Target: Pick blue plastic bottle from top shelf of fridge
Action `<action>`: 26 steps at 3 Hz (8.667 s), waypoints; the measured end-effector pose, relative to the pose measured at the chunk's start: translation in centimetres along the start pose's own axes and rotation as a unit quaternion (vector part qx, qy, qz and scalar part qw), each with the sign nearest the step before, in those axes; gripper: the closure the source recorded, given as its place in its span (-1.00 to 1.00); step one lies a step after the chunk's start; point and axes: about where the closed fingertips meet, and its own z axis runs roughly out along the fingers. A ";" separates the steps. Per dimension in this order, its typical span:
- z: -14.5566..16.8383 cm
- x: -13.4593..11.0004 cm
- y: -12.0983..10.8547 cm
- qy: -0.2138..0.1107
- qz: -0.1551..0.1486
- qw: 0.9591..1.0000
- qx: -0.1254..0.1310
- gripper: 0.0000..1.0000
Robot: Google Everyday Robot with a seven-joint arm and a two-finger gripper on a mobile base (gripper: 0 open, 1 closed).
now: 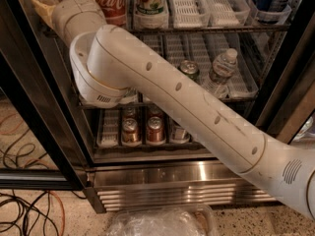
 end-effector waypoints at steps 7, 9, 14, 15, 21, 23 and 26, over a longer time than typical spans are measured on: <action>0.3 0.2 -0.1 -0.007 -0.005 1.000 -0.003 1.00; 0.2 -0.8 0.3 -0.028 -0.030 0.999 -0.014 1.00; -2.4 -6.1 1.7 -0.117 -0.077 0.989 -0.045 1.00; -3.4 -5.8 1.9 -0.113 -0.075 0.989 -0.050 1.00; -10.7 -0.5 1.9 -0.043 -0.067 0.992 -0.094 1.00; -17.5 4.8 -3.9 0.070 -0.124 0.984 -0.109 1.00; -20.2 5.0 -2.1 0.085 -0.098 0.978 -0.166 1.00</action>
Offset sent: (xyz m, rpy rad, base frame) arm 0.0057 0.0006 0.0000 -0.0086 -0.0336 0.0099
